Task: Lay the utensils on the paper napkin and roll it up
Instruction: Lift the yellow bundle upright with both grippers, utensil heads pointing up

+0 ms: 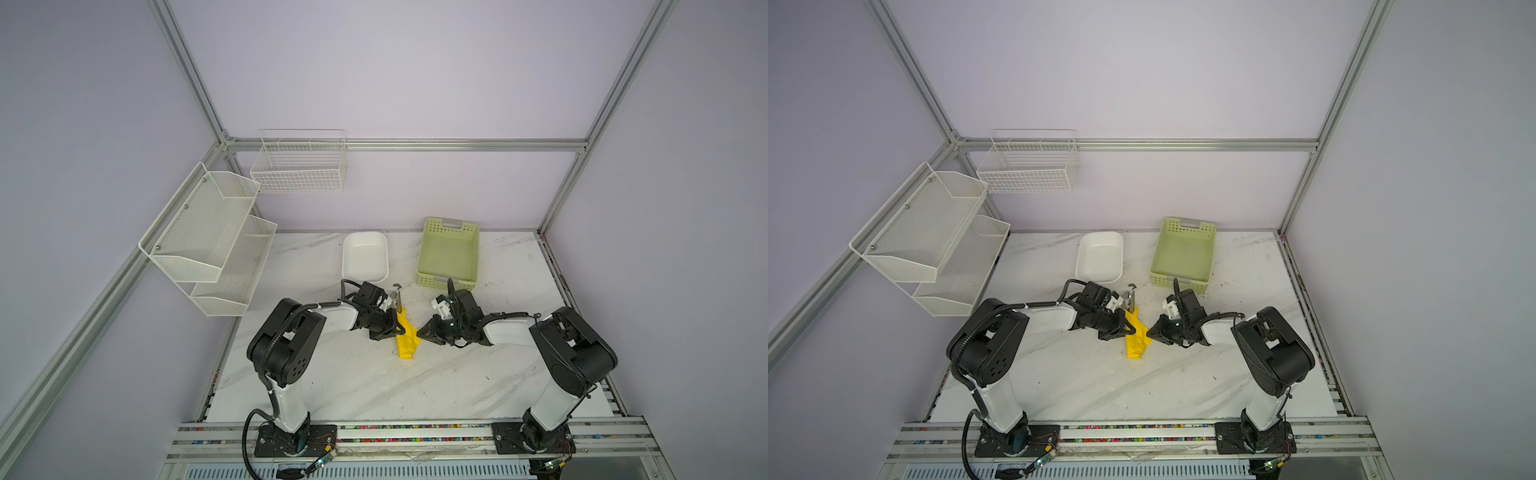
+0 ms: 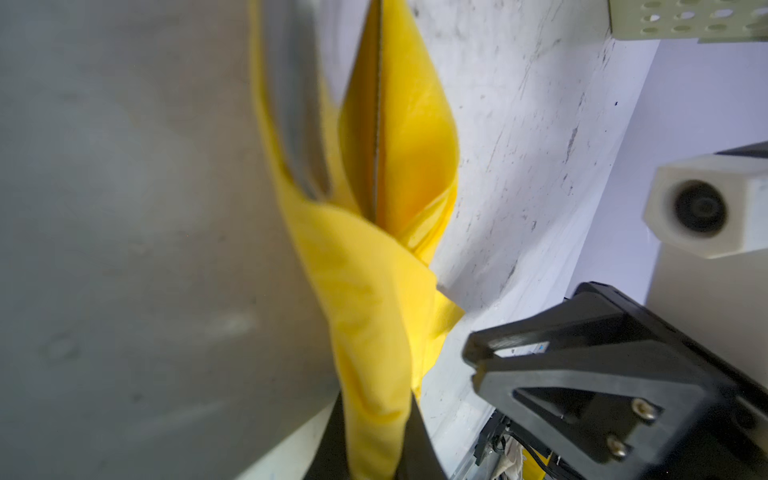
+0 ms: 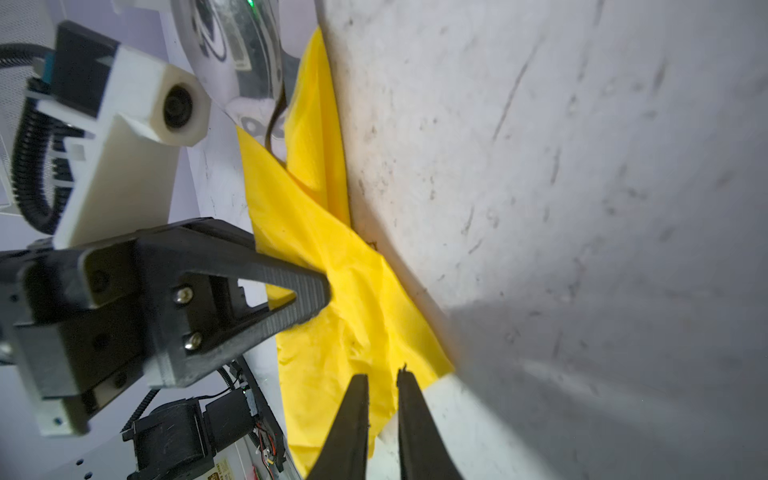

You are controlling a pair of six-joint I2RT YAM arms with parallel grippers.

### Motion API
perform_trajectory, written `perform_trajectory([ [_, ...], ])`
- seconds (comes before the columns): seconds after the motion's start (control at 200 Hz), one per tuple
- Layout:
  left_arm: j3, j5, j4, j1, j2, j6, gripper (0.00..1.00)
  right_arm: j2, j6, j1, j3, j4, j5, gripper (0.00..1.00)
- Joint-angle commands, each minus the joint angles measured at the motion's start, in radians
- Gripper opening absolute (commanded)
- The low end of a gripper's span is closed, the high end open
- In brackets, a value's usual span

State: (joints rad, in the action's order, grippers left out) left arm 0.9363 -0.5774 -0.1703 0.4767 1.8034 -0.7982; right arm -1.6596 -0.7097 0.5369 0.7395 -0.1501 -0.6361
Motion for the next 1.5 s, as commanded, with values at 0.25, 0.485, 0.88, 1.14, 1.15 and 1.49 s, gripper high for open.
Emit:
perform_trajectory([
  [0.25,-0.018,-0.013,0.069,-0.04,-0.249,0.201,0.0,0.209,0.041,-0.005,0.118,0.14,0.123,0.19],
  [0.485,0.039,0.017,0.097,-0.055,-0.434,0.387,0.0,0.344,0.132,-0.005,0.217,0.165,0.211,0.2],
  [0.88,0.206,-0.293,0.258,-0.093,-0.505,0.546,0.0,0.493,0.403,-0.005,0.328,0.048,0.111,0.27],
  [1.14,0.251,-0.273,0.461,-0.112,-0.511,0.427,0.0,0.522,0.437,0.0,0.339,-0.093,0.0,0.21],
  [1.15,0.253,-0.273,0.465,-0.112,-0.509,0.425,0.0,0.521,0.438,0.001,0.338,-0.099,-0.002,0.21],
  [1.49,0.327,-0.312,0.564,-0.114,-0.458,0.365,0.0,0.482,0.642,0.099,0.307,-0.184,-0.066,0.2],
])
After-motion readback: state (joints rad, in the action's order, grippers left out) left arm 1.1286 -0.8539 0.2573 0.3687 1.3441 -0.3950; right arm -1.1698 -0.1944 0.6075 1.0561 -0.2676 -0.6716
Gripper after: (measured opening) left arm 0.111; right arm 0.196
